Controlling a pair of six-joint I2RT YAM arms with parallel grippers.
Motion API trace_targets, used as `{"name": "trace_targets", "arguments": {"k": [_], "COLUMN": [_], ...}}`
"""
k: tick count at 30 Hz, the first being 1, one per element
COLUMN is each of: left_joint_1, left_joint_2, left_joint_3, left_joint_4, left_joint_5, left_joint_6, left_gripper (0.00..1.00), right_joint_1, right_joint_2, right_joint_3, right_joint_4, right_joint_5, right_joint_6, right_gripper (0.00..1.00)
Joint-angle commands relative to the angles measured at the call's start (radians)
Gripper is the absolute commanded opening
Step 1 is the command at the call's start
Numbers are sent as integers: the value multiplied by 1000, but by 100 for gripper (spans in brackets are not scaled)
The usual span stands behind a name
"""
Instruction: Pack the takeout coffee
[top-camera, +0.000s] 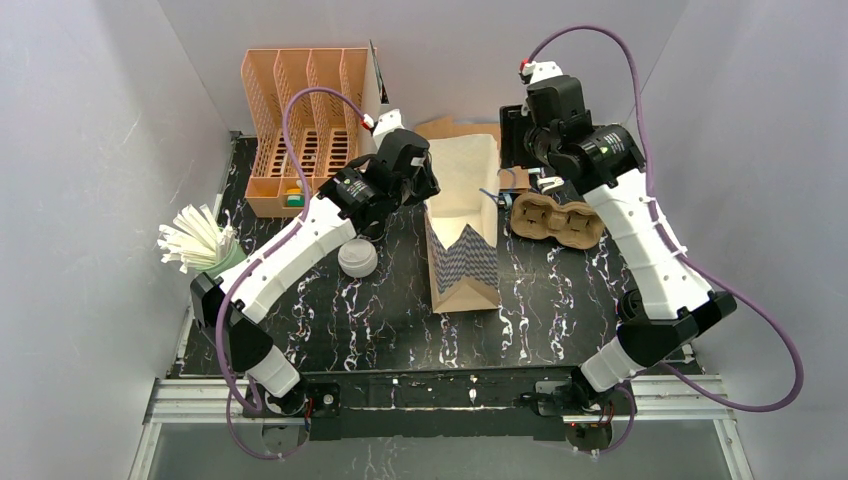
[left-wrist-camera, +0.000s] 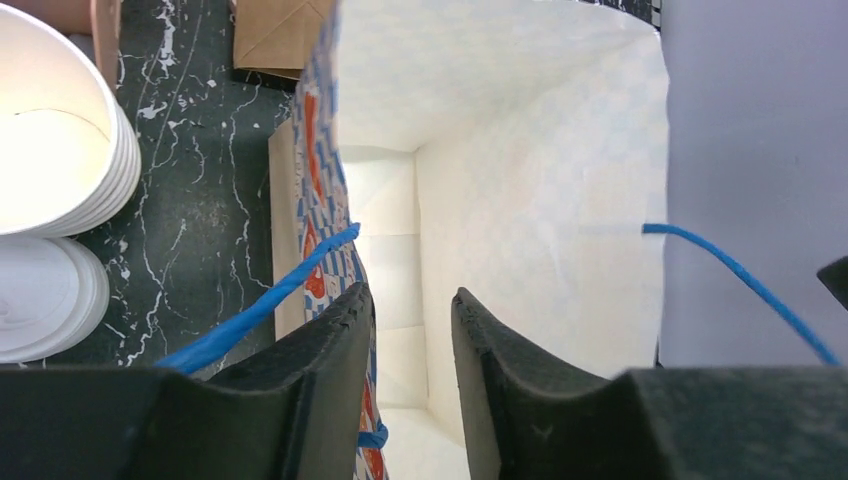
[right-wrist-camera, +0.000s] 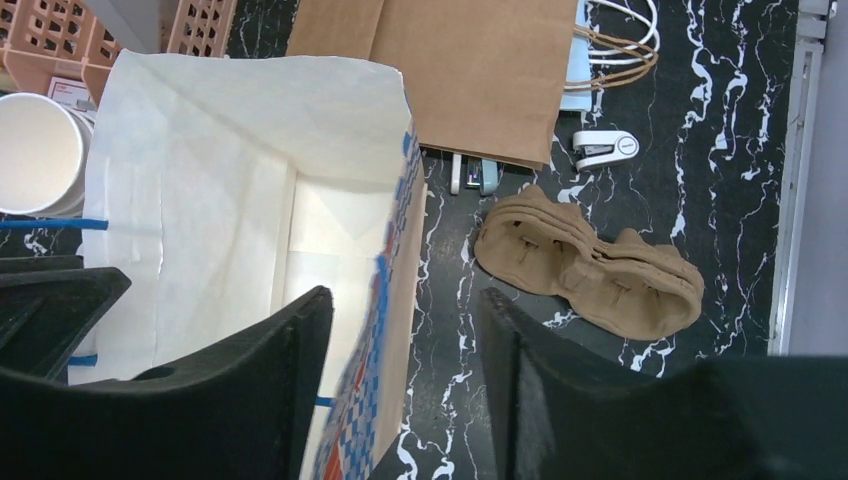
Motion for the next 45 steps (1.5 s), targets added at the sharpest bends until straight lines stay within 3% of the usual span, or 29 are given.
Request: {"name": "trace_targets", "arguments": {"k": [1,4,8,11,14,18,21,23,27,35,45], "left_joint_1": [4,4,5,4,4,5,5,4,4,4,5], "left_joint_2": [-53,-62,-82,-91,-93,-83,-83,-89,-102,-160,-341], "left_joint_3": [13,35,45,39,23,27,27,28,39,125,115], "left_joint_4": [-40,-72,-97,-104,-90,-83,-76,-74,-57,-75,-233], "left_joint_5": [-76,-106,-126,-126,-106,-68,-52,-41,7,116,82], "left_joint_6": [45,71,96,92,94,104,108,109,115,204,258], "left_gripper": [37,40,46,47,47,47,47,48,52,65,70], "right_joint_1": [-11,-22,-55,-192,-309,-368,-371,-372,-371,-371,-391], "right_joint_2": [-43,-28,-39,-98,-188,-294,-404,-499,-575,-454,-187], "right_joint_3": [21,36,23,-71,-224,-453,-716,-875,-1097,-1308,-1232], "right_joint_4": [-26,-63,-87,-29,102,272,440,581,756,1080,1163], "right_joint_5": [45,52,93,38,-56,-18,2,17,17,4,12], "right_joint_6": [22,35,48,57,77,113,133,156,183,60,97], "right_gripper": [67,76,77,78,78,78,83,92,98,98,96]}}
